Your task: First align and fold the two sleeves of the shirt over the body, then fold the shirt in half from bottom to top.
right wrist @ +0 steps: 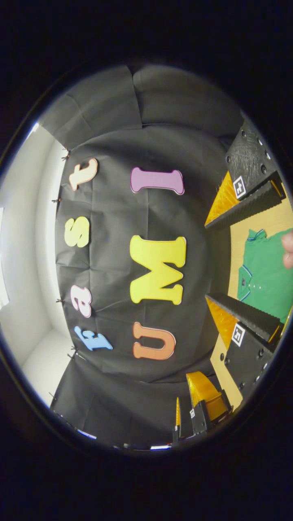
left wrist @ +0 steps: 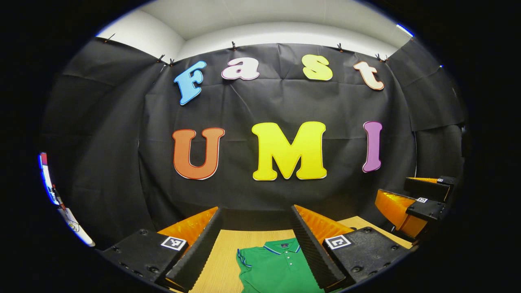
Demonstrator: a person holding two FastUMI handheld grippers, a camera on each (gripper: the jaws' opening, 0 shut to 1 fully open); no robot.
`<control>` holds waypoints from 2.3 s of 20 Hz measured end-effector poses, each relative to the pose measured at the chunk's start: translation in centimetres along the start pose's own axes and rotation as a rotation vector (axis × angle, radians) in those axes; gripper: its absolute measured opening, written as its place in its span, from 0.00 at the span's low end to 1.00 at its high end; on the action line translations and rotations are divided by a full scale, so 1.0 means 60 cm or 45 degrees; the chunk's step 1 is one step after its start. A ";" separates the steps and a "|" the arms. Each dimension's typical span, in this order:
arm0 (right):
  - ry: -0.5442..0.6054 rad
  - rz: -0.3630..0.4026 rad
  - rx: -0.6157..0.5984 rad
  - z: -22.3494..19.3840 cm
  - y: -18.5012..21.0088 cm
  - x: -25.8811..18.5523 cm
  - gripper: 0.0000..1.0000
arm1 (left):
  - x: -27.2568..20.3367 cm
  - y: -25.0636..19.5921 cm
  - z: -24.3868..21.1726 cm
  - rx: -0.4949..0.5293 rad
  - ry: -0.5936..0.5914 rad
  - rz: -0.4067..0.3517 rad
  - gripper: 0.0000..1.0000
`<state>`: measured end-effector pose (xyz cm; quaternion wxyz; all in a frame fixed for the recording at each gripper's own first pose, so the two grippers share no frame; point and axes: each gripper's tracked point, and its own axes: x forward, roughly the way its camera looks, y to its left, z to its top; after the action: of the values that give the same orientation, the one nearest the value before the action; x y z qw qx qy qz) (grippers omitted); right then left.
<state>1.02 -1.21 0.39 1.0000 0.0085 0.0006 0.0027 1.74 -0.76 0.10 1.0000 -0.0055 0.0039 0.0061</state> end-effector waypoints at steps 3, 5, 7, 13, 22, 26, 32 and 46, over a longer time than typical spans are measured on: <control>0.006 0.003 0.008 0.000 -0.010 0.001 0.95 | 0.003 -0.003 0.000 -0.006 0.005 0.003 1.00; 0.012 0.009 0.007 -0.003 -0.011 0.002 0.95 | 0.002 -0.005 -0.005 -0.019 0.018 0.008 1.00; 0.025 0.018 0.001 -0.007 -0.012 0.002 0.96 | 0.002 -0.005 -0.009 -0.023 0.033 0.016 1.00; 0.088 0.027 0.010 -0.033 -0.029 0.016 0.96 | 0.005 -0.009 -0.013 -0.011 0.034 0.020 1.00; 0.315 0.072 0.029 -0.149 -0.063 0.081 0.96 | 0.037 -0.022 -0.029 -0.016 0.055 0.034 1.00; 0.474 0.075 0.026 -0.246 -0.099 0.136 0.95 | 0.060 -0.024 -0.035 -0.006 0.066 0.061 1.00; 0.670 0.090 0.034 -0.390 -0.152 0.250 0.95 | 0.109 -0.030 -0.054 0.014 0.106 0.115 1.00; 1.089 0.088 0.088 -0.689 -0.193 0.367 0.87 | 0.171 -0.063 -0.105 0.044 0.233 0.118 1.00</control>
<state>23.07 -11.99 -41.14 0.9081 0.0402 0.4149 0.0394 11.99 -4.51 -6.23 0.9940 0.0114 0.0957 0.0518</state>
